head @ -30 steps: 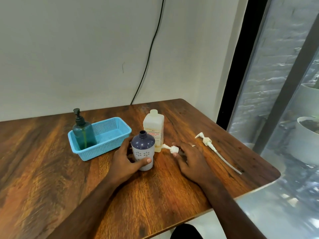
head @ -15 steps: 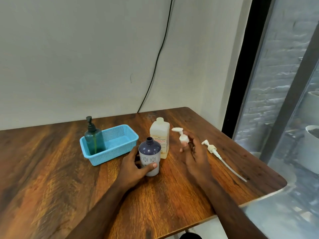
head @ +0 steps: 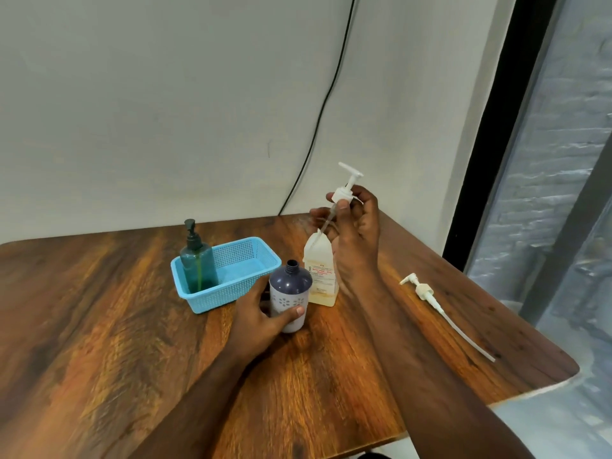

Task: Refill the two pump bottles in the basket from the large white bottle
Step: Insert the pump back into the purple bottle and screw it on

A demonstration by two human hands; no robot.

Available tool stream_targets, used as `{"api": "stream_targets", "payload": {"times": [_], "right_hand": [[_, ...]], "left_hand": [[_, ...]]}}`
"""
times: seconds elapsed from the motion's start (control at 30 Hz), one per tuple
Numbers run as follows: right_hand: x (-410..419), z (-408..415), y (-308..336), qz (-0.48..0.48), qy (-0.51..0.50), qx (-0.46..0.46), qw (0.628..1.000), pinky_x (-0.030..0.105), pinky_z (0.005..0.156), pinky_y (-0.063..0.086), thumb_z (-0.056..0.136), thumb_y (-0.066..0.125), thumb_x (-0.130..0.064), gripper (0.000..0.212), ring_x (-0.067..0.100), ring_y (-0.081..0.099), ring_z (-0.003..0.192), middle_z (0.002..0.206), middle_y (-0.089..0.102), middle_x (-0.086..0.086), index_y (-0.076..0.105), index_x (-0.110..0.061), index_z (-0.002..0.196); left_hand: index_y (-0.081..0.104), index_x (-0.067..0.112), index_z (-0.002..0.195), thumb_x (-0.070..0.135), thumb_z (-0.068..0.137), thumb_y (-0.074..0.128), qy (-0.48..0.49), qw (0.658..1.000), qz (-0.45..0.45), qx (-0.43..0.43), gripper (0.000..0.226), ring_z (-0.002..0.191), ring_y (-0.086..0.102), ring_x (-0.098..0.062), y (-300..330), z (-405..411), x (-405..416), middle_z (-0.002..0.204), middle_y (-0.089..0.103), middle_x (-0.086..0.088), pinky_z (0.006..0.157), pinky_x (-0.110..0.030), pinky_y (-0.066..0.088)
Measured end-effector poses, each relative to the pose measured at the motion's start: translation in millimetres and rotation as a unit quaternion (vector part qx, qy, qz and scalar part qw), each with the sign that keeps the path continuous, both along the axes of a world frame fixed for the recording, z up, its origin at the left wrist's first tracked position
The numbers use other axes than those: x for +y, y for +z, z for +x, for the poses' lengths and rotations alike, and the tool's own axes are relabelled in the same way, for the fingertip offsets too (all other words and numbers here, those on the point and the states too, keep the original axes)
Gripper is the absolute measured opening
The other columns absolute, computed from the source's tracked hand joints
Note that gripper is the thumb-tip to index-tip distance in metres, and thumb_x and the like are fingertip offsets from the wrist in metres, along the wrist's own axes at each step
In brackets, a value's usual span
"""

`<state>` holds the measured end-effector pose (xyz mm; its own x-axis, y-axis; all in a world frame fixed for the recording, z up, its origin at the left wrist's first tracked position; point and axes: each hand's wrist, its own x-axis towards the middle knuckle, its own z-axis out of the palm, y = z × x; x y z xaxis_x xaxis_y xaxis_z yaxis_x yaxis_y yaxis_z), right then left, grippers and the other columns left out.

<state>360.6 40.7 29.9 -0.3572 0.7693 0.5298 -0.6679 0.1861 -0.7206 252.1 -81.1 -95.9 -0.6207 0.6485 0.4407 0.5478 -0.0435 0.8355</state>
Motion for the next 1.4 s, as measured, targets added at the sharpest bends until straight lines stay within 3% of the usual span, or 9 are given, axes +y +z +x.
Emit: {"api": "stream_targets", "payload": {"times": [0.27, 0.5, 0.6, 0.67, 0.87, 1.0, 1.1, 1.27, 1.4], "right_hand": [[-14.4, -20.3, 3.5, 0.036, 0.029, -0.040, 0.998, 0.048, 0.086, 0.059, 0.103, 0.051, -0.013, 0.026, 0.032, 0.072, 0.089, 0.114, 0.063, 0.016, 0.045, -0.008, 0.128], [-12.6, -26.4, -24.3, 0.071, 0.060, -0.213, 0.973, 0.047, 0.086, 0.060, 0.098, 0.060, -0.012, 0.019, 0.022, 0.074, 0.093, 0.107, 0.070, 0.002, 0.057, -0.016, 0.117], [-8.4, -26.8, -34.3, 0.125, 0.038, -0.311, 0.941, 0.031, 0.087, 0.059, 0.089, 0.073, -0.011, 0.024, 0.008, 0.070, 0.098, 0.107, 0.072, -0.006, 0.066, -0.018, 0.110], [-7.6, -25.7, -38.1, 0.148, 0.019, -0.346, 0.926, 0.017, 0.080, 0.057, 0.085, 0.077, -0.012, 0.024, 0.004, 0.068, 0.097, 0.106, 0.072, -0.009, 0.068, -0.018, 0.107], [-4.8, -29.0, -37.1, 0.156, 0.049, -0.346, 0.924, 0.012, 0.078, 0.053, 0.090, 0.070, -0.007, 0.034, -0.007, 0.064, 0.094, 0.102, 0.067, -0.020, 0.061, -0.031, 0.113], [-5.0, -35.2, -38.9, 0.184, 0.035, -0.372, 0.909, 0.008, 0.074, 0.051, 0.097, 0.063, -0.017, 0.028, -0.002, 0.065, 0.097, 0.116, 0.071, -0.008, 0.067, -0.017, 0.125], [-4.6, -39.9, -42.3, 0.182, 0.028, -0.374, 0.909, 0.008, 0.071, 0.050, 0.096, 0.065, -0.020, 0.022, -0.002, 0.066, 0.095, 0.114, 0.073, -0.004, 0.070, -0.014, 0.117], [-8.8, -46.2, -42.9, 0.180, 0.011, -0.384, 0.905, 0.012, 0.071, 0.054, 0.089, 0.074, -0.024, 0.017, 0.002, 0.069, 0.091, 0.102, 0.073, -0.011, 0.071, -0.022, 0.105], [-15.4, -49.7, -41.9, 0.166, -0.053, -0.365, 0.915, 0.014, 0.066, 0.054, 0.069, 0.090, -0.032, 0.038, 0.002, 0.068, 0.080, 0.087, 0.069, -0.013, 0.066, -0.023, 0.098]], "left_hand": [[0.052, 0.046, 0.123, 0.038, 0.067, 0.091, 0.026, 1.000, -0.001, 0.009, 0.069, 0.106, 0.059, 0.013, 4.7, -9.0, -5.6, 0.113, 0.063, 0.031, 0.078, -0.009, 0.051], [0.060, 0.029, 0.130, 0.043, 0.068, 0.090, 0.040, 0.999, 0.030, 0.009, 0.070, 0.105, 0.065, 0.004, 3.0, -15.1, -4.3, 0.117, 0.069, 0.020, 0.080, -0.016, 0.056], [0.061, 0.028, 0.130, 0.049, 0.067, 0.089, 0.046, 0.998, 0.036, 0.012, 0.072, 0.103, 0.067, 0.000, 1.7, -19.7, -4.3, 0.115, 0.070, 0.018, 0.082, -0.026, 0.059], [0.061, 0.029, 0.130, 0.054, 0.065, 0.087, 0.050, 0.998, 0.033, 0.011, 0.074, 0.104, 0.066, -0.001, 1.0, -22.2, -5.0, 0.115, 0.070, 0.018, 0.083, -0.031, 0.060], [0.061, 0.028, 0.129, 0.057, 0.064, 0.086, 0.052, 0.998, 0.028, 0.005, 0.075, 0.105, 0.066, -0.001, -0.4, -25.8, -4.3, 0.116, 0.070, 0.017, 0.085, -0.035, 0.060], [0.062, 0.028, 0.128, 0.055, 0.065, 0.087, 0.038, 0.999, 0.029, -0.015, 0.073, 0.106, 0.068, -0.006, -2.2, -28.0, -4.4, 0.116, 0.071, 0.015, 0.085, -0.041, 0.060], [0.061, 0.028, 0.129, 0.054, 0.065, 0.087, 0.031, 0.999, 0.027, -0.032, 0.074, 0.107, 0.067, -0.008, -3.0, -30.9, -4.9, 0.117, 0.071, 0.013, 0.088, -0.044, 0.059], [0.061, 0.026, 0.129, 0.052, 0.064, 0.087, 0.022, 0.998, 0.024, -0.047, 0.075, 0.109, 0.066, -0.007, -2.5, -32.9, -7.0, 0.119, 0.070, 0.012, 0.090, -0.043, 0.059], [0.060, 0.027, 0.130, 0.053, 0.064, 0.087, 0.019, 0.999, 0.023, -0.041, 0.076, 0.111, 0.066, -0.007, -2.1, -31.7, -7.1, 0.121, 0.069, 0.013, 0.091, -0.041, 0.059]]}}
